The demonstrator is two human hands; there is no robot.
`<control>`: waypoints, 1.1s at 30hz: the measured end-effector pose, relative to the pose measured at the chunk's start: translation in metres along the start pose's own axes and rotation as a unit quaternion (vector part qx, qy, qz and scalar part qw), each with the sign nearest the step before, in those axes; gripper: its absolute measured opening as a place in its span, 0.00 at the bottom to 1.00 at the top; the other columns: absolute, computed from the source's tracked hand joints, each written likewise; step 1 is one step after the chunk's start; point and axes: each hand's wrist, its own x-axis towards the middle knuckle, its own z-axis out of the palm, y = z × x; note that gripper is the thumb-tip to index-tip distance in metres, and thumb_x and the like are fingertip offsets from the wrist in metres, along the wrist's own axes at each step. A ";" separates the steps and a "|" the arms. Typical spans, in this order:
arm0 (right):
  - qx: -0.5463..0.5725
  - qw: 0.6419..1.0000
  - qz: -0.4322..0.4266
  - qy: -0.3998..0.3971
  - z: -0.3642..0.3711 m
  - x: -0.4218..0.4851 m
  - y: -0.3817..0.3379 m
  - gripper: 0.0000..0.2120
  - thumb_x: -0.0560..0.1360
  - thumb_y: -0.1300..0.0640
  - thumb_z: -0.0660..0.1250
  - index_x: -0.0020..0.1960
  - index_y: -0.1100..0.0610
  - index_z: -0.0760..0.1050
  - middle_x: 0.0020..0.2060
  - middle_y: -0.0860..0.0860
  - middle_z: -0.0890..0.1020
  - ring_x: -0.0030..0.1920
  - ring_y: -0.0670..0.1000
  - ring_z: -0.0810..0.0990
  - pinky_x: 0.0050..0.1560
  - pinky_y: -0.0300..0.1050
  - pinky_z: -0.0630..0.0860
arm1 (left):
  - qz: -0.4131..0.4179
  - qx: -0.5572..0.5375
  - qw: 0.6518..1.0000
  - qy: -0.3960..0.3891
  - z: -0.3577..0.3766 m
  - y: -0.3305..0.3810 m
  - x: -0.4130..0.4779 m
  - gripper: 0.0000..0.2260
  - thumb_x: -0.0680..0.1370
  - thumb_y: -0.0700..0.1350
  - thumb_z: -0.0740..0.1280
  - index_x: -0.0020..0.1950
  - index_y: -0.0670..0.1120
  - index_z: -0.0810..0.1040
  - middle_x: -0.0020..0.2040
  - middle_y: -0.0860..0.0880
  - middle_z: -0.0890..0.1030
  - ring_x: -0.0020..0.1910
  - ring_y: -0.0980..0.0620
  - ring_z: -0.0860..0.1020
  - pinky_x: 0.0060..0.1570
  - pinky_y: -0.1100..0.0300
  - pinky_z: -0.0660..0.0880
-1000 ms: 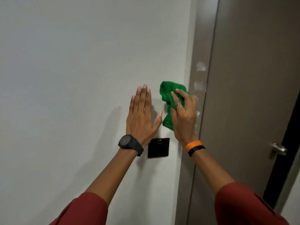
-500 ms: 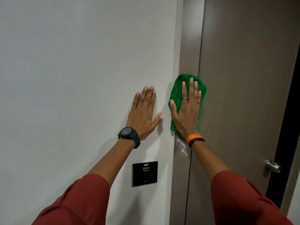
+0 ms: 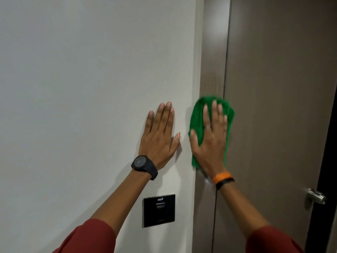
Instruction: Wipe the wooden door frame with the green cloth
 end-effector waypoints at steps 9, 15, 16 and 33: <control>-0.008 0.999 0.008 -0.031 0.004 -0.133 0.009 0.40 0.77 0.48 0.65 0.83 0.56 0.53 0.84 0.57 0.53 0.84 0.61 0.52 0.83 0.66 0.53 | 0.003 0.025 1.000 0.000 0.003 0.003 -0.002 0.33 0.84 0.55 0.53 0.83 0.37 0.52 0.84 0.40 0.51 0.83 0.42 0.49 0.81 0.45 0.42; 0.008 0.999 -0.014 0.047 0.001 0.013 0.011 0.33 0.78 0.50 0.69 0.79 0.60 0.65 0.77 0.64 0.65 0.80 0.66 0.61 0.78 0.67 0.63 | 0.001 0.024 1.000 -0.014 -0.001 0.005 -0.001 0.33 0.84 0.55 0.53 0.83 0.37 0.50 0.84 0.40 0.50 0.83 0.42 0.49 0.81 0.45 0.43; -0.001 0.998 -0.011 0.064 0.001 0.034 0.013 0.31 0.79 0.50 0.69 0.78 0.60 0.68 0.75 0.64 0.69 0.79 0.65 0.64 0.77 0.67 0.64 | -0.002 0.022 1.000 -0.016 -0.001 0.005 -0.001 0.33 0.85 0.55 0.53 0.83 0.37 0.50 0.84 0.40 0.50 0.83 0.42 0.48 0.81 0.45 0.43; -0.005 0.999 0.005 -0.039 0.000 -0.113 0.007 0.41 0.78 0.46 0.65 0.84 0.55 0.51 0.84 0.57 0.53 0.84 0.60 0.51 0.84 0.64 0.51 | 0.002 0.033 0.999 -0.007 0.002 0.006 -0.002 0.32 0.84 0.53 0.54 0.83 0.37 0.52 0.84 0.39 0.52 0.83 0.41 0.50 0.81 0.42 0.47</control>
